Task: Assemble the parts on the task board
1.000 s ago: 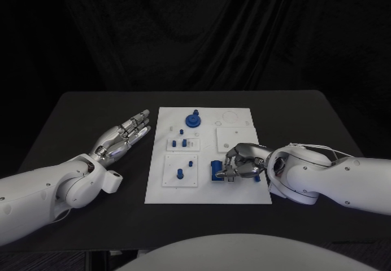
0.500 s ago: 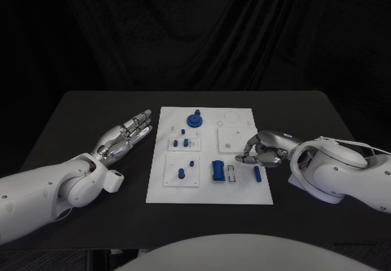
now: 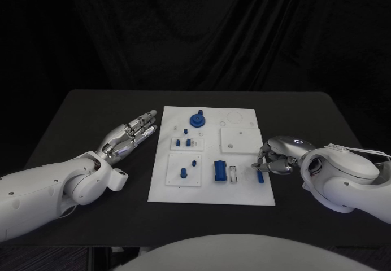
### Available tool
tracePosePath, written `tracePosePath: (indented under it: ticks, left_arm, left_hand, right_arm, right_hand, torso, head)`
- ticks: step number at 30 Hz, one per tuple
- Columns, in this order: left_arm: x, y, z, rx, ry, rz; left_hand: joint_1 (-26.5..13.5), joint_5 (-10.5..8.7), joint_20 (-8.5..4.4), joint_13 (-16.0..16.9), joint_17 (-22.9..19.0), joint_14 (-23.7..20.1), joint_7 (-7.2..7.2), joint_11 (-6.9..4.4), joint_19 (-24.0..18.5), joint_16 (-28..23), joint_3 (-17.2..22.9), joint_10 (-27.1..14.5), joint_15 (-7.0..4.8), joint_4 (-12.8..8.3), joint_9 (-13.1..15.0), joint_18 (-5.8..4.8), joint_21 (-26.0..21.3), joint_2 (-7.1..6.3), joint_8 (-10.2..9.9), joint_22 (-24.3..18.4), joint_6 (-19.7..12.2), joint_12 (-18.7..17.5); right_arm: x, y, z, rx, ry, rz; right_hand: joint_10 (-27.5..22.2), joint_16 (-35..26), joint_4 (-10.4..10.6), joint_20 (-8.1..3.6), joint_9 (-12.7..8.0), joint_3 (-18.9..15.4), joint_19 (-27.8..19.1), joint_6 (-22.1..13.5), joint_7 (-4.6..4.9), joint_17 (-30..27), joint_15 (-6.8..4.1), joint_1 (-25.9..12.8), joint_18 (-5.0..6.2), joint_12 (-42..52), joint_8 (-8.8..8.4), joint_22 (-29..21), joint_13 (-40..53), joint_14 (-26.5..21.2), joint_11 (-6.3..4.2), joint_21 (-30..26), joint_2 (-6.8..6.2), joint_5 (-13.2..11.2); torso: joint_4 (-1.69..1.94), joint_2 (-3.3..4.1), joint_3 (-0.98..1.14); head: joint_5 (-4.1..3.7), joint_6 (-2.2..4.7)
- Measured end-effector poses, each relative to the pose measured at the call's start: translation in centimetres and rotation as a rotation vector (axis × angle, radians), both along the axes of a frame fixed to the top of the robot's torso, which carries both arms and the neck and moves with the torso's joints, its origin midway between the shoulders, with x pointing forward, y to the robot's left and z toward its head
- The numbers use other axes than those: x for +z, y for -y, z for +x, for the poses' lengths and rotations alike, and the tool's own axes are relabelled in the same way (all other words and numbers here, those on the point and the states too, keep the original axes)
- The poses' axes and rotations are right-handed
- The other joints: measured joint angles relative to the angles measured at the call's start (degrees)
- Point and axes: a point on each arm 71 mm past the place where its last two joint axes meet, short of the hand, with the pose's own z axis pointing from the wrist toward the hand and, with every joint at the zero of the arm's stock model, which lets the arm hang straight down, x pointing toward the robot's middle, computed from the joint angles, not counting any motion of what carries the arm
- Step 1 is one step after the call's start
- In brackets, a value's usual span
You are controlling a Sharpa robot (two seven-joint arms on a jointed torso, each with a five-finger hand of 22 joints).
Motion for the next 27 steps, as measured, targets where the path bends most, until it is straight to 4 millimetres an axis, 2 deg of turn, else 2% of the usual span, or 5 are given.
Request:
tracePosePath:
  ticks: [6, 13, 16, 22, 27]
  left_arm:
    - [0.0, 0.0, 0.0, 0.001, 0.013, 0.016]
    - [0.0, 0.0, 0.0, 0.003, 0.024, 0.030]
    - [0.0, -0.1, 0.0, 0.004, 0.026, 0.034]
    - [0.0, -0.1, 0.0, 0.005, 0.029, 0.039]
    - [0.0, -0.2, 0.0, 0.005, 0.029, 0.040]
  left_hand:
    - [0.0, 0.00, -0.43, 0.0, 0.0, 0.0, -0.02, -0.28, 0.0, 0.0, -0.2, 0.3, -0.62, 0.2, 0.0, 0.00, 0.0, 0.00, 0.0, 0.0, 0.4, 0.0]
    - [0.0, 0.00, -0.43, 0.0, 0.0, 0.0, -0.02, -0.28, 0.0, 0.0, -0.2, 0.3, -0.62, 0.2, 0.0, 0.00, 0.0, 0.00, 0.0, 0.0, 0.4, 0.0]
    - [0.0, 0.00, -0.43, 0.0, 0.0, 0.0, -0.01, -0.27, 0.0, 0.0, -0.2, 0.3, -0.62, 0.2, 0.0, 0.00, 0.0, 0.00, 0.0, 0.0, 0.4, 0.0]
    - [0.0, 0.00, -0.42, 0.0, 0.0, 0.0, -0.23, -0.28, 0.0, 0.0, -0.2, 0.3, -0.62, 0.2, 0.0, 0.00, 0.0, 0.00, 0.0, 0.0, 0.2, 0.0]
    - [0.0, 0.00, -0.42, 0.0, 0.0, 0.0, -0.07, -0.28, 0.0, 0.0, -0.2, 0.3, -0.61, 0.2, 0.0, 0.00, 0.0, 0.00, 0.0, 0.0, 0.1, 0.0]
  right_arm:
    - [-0.3, 0.3, -0.2, -0.012, 0.010, -0.026]
    - [-0.6, 0.4, -0.3, -0.024, 0.017, -0.054]
    - [-0.7, 0.4, -0.3, -0.026, 0.019, -0.065]
    - [-1.0, 0.4, -0.3, -0.028, 0.019, -0.091]
    - [-1.3, 0.3, -0.3, -0.028, 0.011, -0.108]
  right_hand:
    - [0.0, -0.2, 2.8, 0.00, -0.3, -1.0, 0.0, 0.5, -0.13, 0.0, 0.00, -2.8, 0.00, 0.0, -0.31, 0.0, 0.0, 0.0, 0.00, -0.2, -0.20, -0.5]
    - [0.0, -0.2, 4.3, 0.00, 1.5, -2.1, 0.0, 1.9, -0.45, 0.0, 0.00, -5.7, 0.00, 0.0, 0.59, 0.0, 0.0, 0.0, 0.00, -0.2, 0.03, -8.4]
    - [0.0, -0.2, 4.0, 0.00, 2.4, -2.4, 0.0, 1.9, -0.54, 0.0, 0.00, -5.9, 0.00, 0.0, 1.02, 0.0, 0.0, 0.0, 0.00, -0.2, -0.11, -10.1]
    - [0.0, -0.2, 4.3, 0.00, 4.3, -2.6, 0.0, 2.2, -0.84, 0.0, 0.00, -6.4, 0.01, 0.0, 2.19, 0.0, 0.0, 0.0, 0.00, -0.2, 0.26, -11.8]
    - [0.0, -0.2, 4.3, 0.00, 5.0, -2.6, 0.0, 2.0, -1.06, 0.0, 0.00, -6.4, 0.00, 0.0, 2.47, 0.0, 0.0, 0.0, 0.00, -0.2, 0.26, -11.3]
  torso:
    - [-0.03, 0.02, 0.03]
    - [-0.03, 0.02, 0.04]
    - [-0.03, 0.02, 0.04]
    - [-0.03, 0.02, 0.04]
    - [-0.03, 0.02, 0.04]
  head:
    - [-0.10, 0.00]
    - [-0.76, 0.00]
    - [-0.97, 0.00]
    - [-1.36, 0.00]
    - [-1.40, 0.00]
